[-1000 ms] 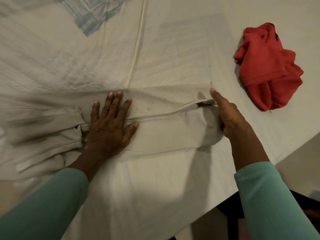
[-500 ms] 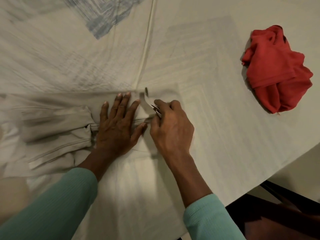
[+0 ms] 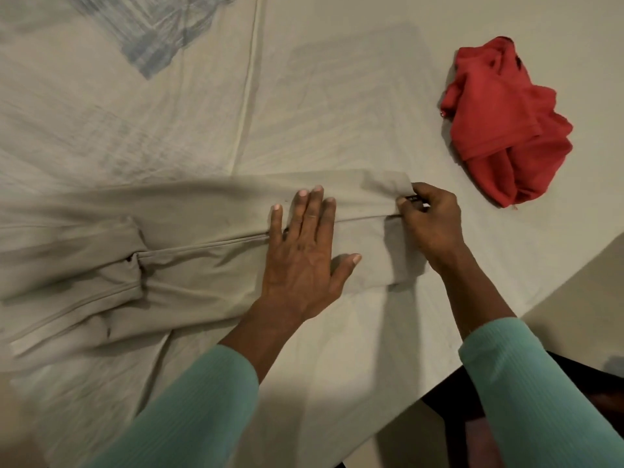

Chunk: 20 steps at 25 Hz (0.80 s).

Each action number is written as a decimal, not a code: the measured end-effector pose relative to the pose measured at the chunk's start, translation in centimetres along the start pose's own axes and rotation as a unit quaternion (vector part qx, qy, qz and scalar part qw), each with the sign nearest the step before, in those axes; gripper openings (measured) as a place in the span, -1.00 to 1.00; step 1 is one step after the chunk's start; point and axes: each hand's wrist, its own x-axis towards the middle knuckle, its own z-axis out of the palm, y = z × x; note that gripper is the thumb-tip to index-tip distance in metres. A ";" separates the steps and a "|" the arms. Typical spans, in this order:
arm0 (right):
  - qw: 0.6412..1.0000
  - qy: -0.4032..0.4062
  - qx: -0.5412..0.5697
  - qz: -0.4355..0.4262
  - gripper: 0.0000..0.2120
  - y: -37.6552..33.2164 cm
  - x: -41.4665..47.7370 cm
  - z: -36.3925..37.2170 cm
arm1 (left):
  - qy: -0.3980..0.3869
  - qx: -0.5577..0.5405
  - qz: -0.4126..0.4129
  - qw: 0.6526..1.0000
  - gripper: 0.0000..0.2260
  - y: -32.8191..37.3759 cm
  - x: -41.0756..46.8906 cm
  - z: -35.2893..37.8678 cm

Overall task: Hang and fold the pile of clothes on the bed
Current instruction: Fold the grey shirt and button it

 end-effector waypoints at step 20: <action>1.000 0.003 -0.007 -0.001 -0.73 -4.2 -1.8 -0.6 | 0.109 -0.223 -0.046 0.967 -0.36 0.1 -0.5 -1.4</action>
